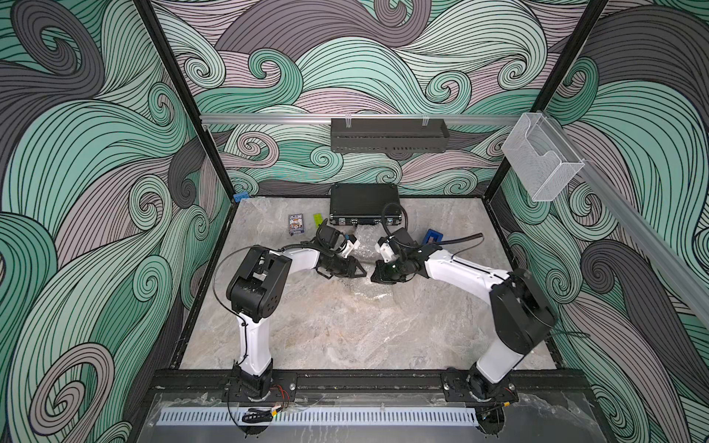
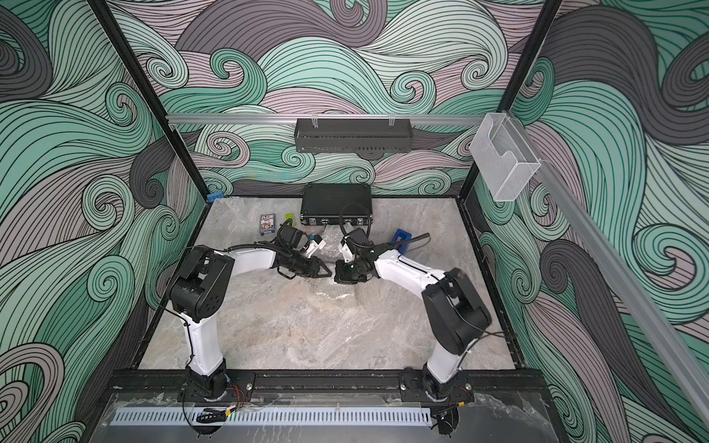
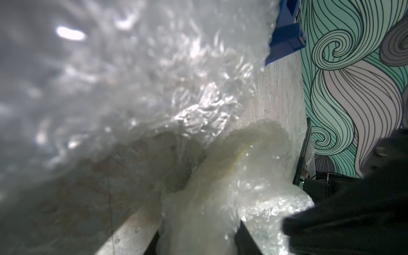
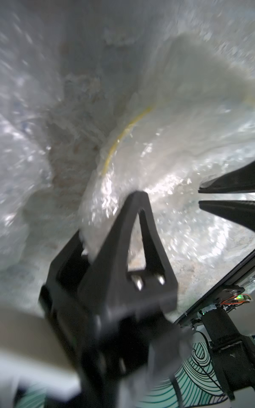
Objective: Wrap bowls in bubble wrap
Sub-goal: Stick the tape on the bubble wrap, then reset both arms
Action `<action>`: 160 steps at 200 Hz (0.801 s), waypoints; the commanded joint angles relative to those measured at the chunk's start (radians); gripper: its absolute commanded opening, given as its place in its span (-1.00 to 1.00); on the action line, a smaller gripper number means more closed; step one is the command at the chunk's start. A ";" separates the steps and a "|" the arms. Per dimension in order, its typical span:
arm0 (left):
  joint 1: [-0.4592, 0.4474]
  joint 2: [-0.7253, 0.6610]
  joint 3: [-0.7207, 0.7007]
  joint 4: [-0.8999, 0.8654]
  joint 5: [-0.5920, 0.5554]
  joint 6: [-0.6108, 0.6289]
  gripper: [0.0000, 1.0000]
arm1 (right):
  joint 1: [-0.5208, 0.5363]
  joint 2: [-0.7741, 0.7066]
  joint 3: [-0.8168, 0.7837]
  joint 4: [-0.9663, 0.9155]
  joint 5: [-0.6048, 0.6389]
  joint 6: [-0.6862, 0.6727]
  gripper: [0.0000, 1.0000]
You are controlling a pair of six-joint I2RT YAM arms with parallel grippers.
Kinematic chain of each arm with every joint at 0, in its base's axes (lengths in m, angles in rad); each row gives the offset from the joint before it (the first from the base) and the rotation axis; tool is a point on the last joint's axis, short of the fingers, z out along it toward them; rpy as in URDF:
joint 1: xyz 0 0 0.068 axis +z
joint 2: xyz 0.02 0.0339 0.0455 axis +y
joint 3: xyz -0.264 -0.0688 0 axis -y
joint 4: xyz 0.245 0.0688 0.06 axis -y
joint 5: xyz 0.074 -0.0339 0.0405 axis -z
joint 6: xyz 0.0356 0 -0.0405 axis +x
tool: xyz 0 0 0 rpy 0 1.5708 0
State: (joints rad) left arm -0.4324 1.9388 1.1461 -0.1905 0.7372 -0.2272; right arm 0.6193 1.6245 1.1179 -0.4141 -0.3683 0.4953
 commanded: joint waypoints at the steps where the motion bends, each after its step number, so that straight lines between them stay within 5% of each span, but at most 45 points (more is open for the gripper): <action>1: 0.004 -0.090 -0.022 -0.031 -0.044 -0.004 0.03 | -0.003 -0.110 -0.036 -0.012 0.077 -0.037 -0.49; 26: 0.011 -0.180 -0.048 -0.049 -0.094 -0.018 0.38 | -0.019 -0.182 -0.079 -0.012 0.104 -0.050 -0.39; 54: 0.024 -0.302 -0.093 -0.065 -0.199 -0.054 0.47 | -0.040 -0.249 -0.120 -0.011 0.095 -0.047 -0.35; 82: 0.037 -0.567 -0.208 -0.055 -0.478 -0.143 0.48 | -0.060 -0.387 -0.180 -0.008 0.174 -0.080 -0.15; 125: 0.037 -1.096 -0.372 -0.128 -1.078 -0.194 0.51 | -0.115 -0.699 -0.343 0.014 0.642 -0.111 0.86; 160: 0.037 -1.389 -0.668 0.147 -1.347 -0.038 0.82 | -0.190 -0.876 -0.581 0.240 0.893 -0.248 0.98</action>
State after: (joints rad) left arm -0.4004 0.6350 0.6449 -0.1638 -0.2890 -0.3515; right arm 0.4679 0.7959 0.6655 -0.3080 0.2546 0.3489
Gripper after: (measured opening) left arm 0.862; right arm 0.989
